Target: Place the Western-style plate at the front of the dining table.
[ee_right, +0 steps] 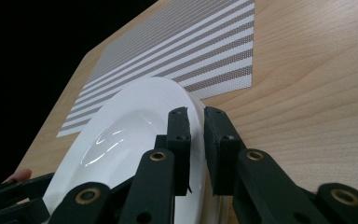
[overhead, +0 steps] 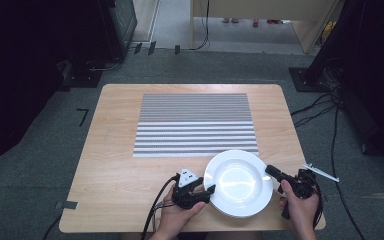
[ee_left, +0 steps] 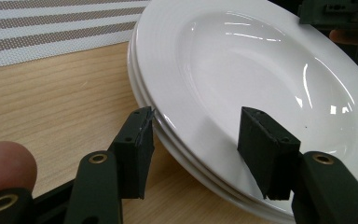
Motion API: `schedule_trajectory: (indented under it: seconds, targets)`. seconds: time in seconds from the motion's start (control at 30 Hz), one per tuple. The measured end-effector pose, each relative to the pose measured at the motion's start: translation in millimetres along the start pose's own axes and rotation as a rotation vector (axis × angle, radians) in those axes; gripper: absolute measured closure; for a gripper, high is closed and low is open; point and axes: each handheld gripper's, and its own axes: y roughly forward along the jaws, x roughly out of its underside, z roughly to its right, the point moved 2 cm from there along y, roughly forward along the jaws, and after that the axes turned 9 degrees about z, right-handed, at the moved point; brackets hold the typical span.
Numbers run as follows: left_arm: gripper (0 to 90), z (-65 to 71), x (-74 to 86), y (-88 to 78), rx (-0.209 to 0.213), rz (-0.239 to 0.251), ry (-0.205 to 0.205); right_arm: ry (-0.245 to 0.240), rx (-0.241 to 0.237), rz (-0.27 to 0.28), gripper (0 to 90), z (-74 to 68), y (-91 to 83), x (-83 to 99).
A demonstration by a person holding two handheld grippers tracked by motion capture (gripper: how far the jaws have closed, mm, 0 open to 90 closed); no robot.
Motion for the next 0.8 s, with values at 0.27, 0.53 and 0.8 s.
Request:
schedule_trajectory:
  seconds: [0.27,0.53,0.8]
  targets:
    - [45.9,-1.1,-0.2,0.2,0.007,0.0,-0.015,0.003,0.007,-0.024,82.0,1.2,0.7,0.3]
    - [45.9,-0.4,-0.1,-0.2,0.007,0.004,-0.015,0.032,-0.002,-0.051,81.9,3.4,-0.2,-0.4]
    - [45.9,0.6,0.6,0.2,-0.004,0.003,0.004,0.018,-0.008,-0.054,81.9,2.2,-0.3,0.5]
